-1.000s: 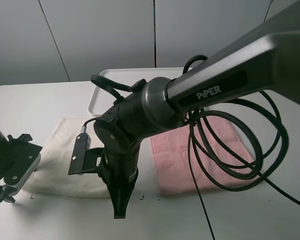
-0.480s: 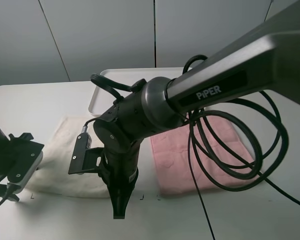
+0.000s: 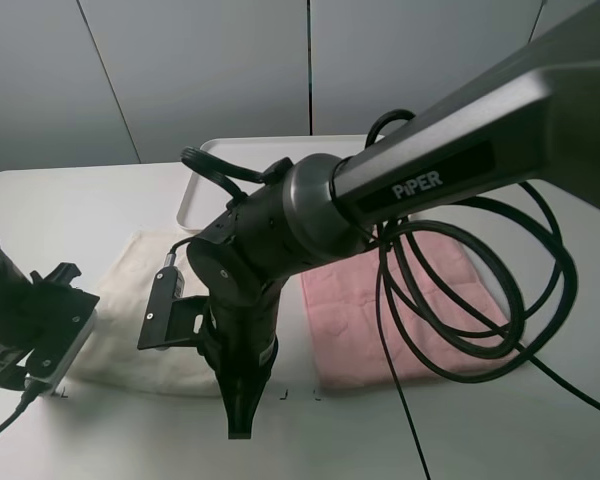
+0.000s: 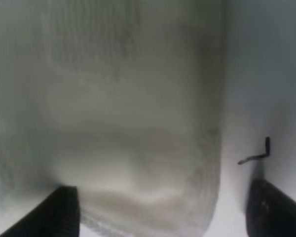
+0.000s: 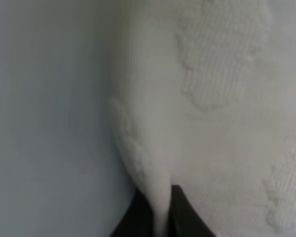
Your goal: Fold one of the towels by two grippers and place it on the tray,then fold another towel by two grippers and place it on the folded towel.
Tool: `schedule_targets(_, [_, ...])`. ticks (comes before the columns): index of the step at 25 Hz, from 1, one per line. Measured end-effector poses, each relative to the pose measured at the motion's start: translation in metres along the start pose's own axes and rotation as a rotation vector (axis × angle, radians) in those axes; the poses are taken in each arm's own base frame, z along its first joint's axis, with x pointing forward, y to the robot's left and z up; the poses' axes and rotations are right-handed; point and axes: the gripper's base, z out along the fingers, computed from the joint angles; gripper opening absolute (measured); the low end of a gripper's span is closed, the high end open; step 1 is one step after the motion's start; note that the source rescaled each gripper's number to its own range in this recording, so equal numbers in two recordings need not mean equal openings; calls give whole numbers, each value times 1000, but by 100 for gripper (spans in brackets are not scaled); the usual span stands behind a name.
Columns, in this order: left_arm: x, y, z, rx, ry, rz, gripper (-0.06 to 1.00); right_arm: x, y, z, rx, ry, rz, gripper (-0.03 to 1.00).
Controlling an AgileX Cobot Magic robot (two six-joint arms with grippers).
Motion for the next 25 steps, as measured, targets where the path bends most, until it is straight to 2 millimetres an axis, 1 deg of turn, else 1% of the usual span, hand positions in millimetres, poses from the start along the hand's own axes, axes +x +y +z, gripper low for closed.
schedule_targets(1, [0,1,0,-14,1,-7,77,0,0,0,-1,2,0,0])
schedule_targets(2, [0,2,0,-23,2,-12,64,0,0,0,-1,2,0,0])
schedule_targets(4, [0,4,0,-45,2,-16,33,0,0,0,-1,2,0,0])
schedule_targets(5, [0,5,0,-57,3,-18,15,0,0,0,-1,2,0,0])
schedule_targets(6, [0,5,0,-59,3,-18,6,0,0,0,-1,2,0,0])
schedule_targets(8, [0,5,0,-59,3,-18,3,0,0,0,-1,2,10,0])
schedule_targets(12, [0,4,-2,-57,3,-20,2,1,-1,0,-1,2,66,0])
schedule_targets(16, [-1,-3,-7,-24,-1,-44,2,4,-7,-8,3,-7,135,0])
schedule_targets(20, [-1,-4,-19,-48,-4,-131,2,12,-26,-29,17,-58,285,0])
schedule_targets(25, [-3,11,-38,-109,-41,-309,2,25,-44,-62,3,-120,420,0])
